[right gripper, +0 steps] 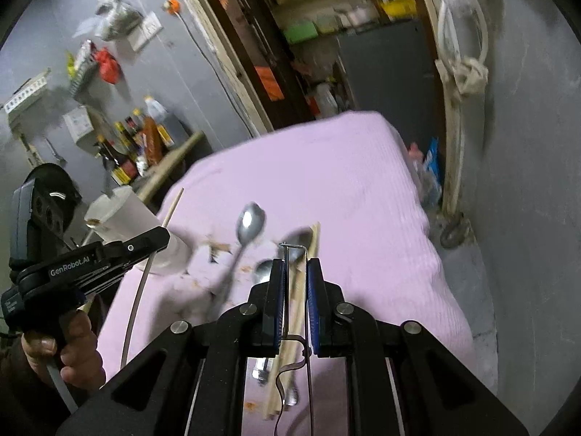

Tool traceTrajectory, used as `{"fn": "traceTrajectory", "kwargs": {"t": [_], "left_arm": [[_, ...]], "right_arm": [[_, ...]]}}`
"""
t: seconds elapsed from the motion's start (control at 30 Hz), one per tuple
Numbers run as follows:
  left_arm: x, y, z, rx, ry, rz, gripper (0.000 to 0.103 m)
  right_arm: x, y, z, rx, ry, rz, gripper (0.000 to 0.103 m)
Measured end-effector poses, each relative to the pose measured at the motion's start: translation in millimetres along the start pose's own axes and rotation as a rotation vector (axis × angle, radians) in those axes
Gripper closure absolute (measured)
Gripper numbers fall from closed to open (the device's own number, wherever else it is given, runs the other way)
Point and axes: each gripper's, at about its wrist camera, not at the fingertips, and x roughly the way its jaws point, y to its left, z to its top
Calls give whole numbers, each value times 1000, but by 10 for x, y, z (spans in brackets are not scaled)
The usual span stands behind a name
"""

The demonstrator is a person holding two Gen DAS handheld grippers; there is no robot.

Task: Organize utensils
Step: 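Carry chopstick and peeler over the white caddy and release both inside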

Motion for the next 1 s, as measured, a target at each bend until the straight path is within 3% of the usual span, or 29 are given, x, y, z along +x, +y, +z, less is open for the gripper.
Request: {"fn": "traceTrajectory", "kwargs": {"t": [0.23, 0.57, 0.83, 1.0], "left_arm": [[-585, 107, 345, -35, -175, -24, 98], [-1391, 606, 1063, -59, -412, 23, 98], [-1514, 1183, 1509, -89, -525, 29, 98], [-1395, 1385, 1643, -78, -568, 52, 98]], "right_arm": [[-260, 377, 189, -75, -117, 33, 93], [-458, 1288, 661, -146, -280, 140, 92], [-246, 2004, 1042, -179, -446, 206, 92], [-24, 2262, 1034, -199, -496, 192, 92]]}}
